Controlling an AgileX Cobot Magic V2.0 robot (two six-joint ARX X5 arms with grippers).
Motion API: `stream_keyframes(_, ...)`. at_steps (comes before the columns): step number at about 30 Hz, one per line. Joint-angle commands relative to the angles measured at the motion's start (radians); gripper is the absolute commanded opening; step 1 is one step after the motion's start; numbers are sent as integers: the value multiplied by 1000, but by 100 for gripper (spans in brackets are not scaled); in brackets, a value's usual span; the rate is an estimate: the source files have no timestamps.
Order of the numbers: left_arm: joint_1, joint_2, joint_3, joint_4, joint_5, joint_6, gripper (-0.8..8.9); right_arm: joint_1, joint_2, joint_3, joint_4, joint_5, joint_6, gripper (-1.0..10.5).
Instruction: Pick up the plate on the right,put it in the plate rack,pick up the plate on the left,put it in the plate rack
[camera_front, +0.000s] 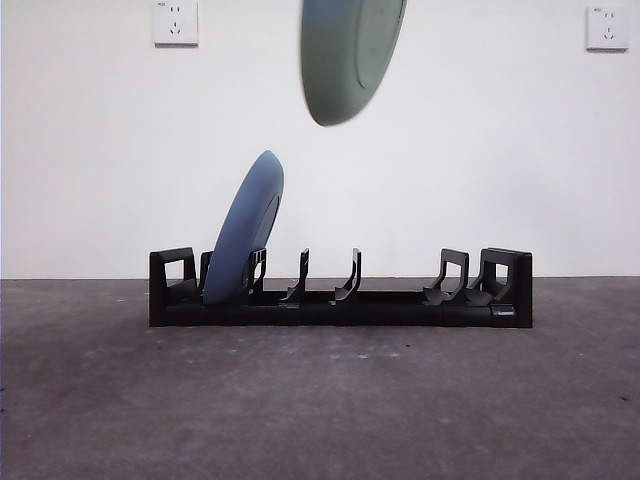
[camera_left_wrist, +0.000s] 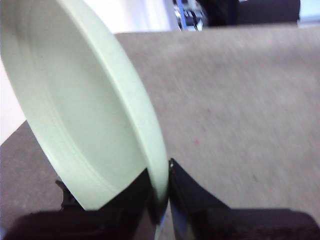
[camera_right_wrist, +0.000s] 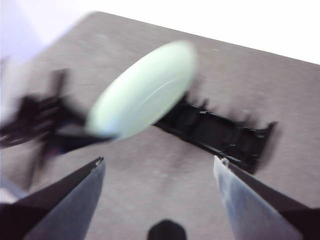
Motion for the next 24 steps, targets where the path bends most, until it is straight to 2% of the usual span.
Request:
stream_keyframes(1, 34, 76, -1, 117, 10, -113, -8, 1, -42, -55, -24, -39, 18, 374)
stream_keyframes(5, 62, 159, -1, 213, 9, -148, -8, 1, -102, -145, -24, -63, 29, 374)
stream_keyframes(11, 92, 266, -1, 321, -45, -166, -8, 1, -190, -324, -24, -63, 35, 374)
stream_keyframes(16, 132, 350, -1, 405, -42, -204, -8, 1, -251, -484, -22, -63, 42, 374)
stream_keyframes(24, 169, 475, -1, 426, -44, -212, -8, 1, -283, -586, 25, -63, 53, 374)
